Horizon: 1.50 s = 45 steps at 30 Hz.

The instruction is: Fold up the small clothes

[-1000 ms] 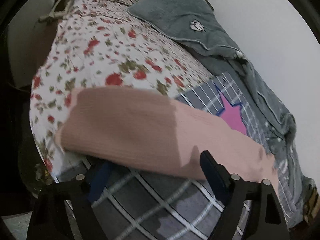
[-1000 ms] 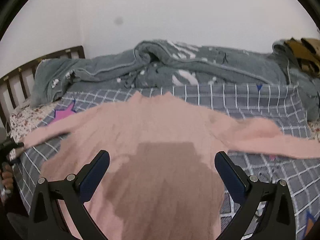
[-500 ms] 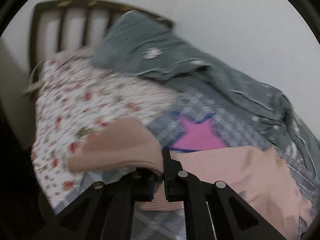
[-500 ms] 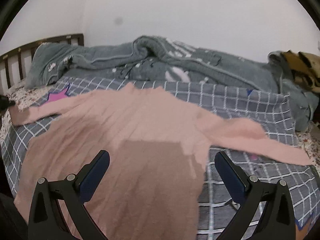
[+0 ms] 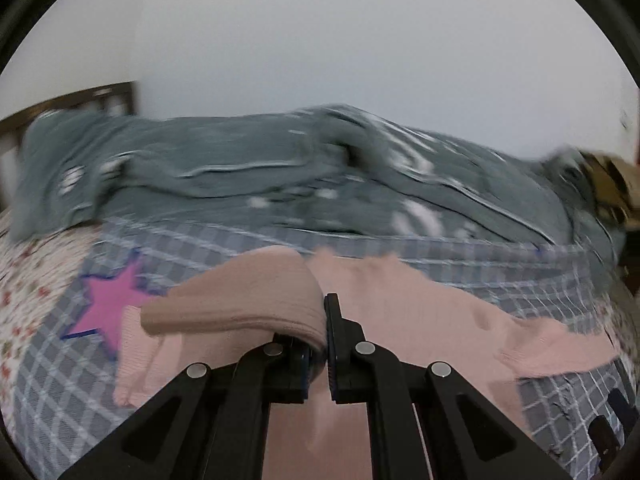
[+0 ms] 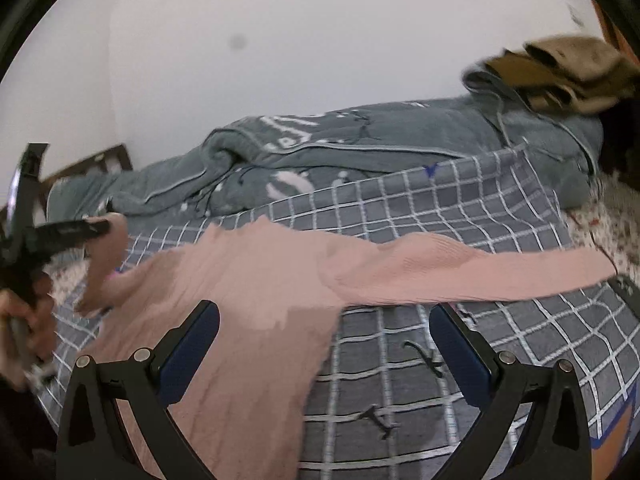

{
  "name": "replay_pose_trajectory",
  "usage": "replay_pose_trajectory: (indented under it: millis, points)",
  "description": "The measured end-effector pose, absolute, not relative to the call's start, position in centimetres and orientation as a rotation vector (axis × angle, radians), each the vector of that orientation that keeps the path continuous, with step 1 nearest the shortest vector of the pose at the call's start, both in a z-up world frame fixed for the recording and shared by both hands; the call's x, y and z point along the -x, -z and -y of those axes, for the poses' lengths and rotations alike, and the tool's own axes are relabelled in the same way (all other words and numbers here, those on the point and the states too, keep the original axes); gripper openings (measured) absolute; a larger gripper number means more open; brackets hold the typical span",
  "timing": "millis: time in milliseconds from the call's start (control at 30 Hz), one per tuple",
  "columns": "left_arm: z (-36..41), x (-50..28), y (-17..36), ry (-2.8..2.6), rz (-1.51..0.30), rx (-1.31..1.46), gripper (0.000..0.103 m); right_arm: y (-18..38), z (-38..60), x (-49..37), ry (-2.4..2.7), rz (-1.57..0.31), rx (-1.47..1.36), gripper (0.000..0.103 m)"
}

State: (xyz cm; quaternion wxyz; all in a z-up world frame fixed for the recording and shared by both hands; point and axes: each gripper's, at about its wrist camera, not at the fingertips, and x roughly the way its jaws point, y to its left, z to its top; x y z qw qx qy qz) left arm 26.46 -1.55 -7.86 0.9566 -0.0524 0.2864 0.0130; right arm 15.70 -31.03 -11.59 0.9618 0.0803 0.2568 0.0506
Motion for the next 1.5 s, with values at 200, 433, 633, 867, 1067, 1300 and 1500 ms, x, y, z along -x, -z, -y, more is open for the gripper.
replay_pose_trajectory:
  millis: [200, 433, 633, 867, 1067, 1300, 1500]
  points:
    - [11.7, -29.4, 10.8, 0.084, -0.660, 0.012, 0.007, 11.9, 34.2, -16.1, -0.081, -0.537, -0.233, 0.103]
    - [14.8, -30.2, 14.7, 0.175, -0.796, 0.017, 0.011, 11.9, 35.5, -16.7, -0.092, -0.541, -0.243, 0.103]
    - [9.0, -28.4, 13.6, 0.095, -0.722, 0.119, 0.071, 12.1, 34.5, -17.2, -0.125, -0.558, -0.262, 0.100]
    - [0.6, -24.7, 13.3, -0.083, -0.665, 0.083, 0.072, 12.6, 31.4, -18.0, -0.170, -0.589, -0.255, 0.082]
    - [-7.1, -23.1, 15.4, -0.154, -0.692, 0.185, 0.072, 13.3, 28.7, -18.5, -0.165, -0.622, -0.171, 0.055]
    - [-10.9, -24.1, 16.4, -0.121, -0.711, 0.232, 0.072, 14.0, 28.1, -20.3, -0.126, -0.658, -0.118, 0.044]
    - [-10.2, -25.7, 15.9, -0.102, -0.694, 0.180, 0.072, 14.5, 27.6, -25.2, -0.161, -0.745, -0.143, 0.044]
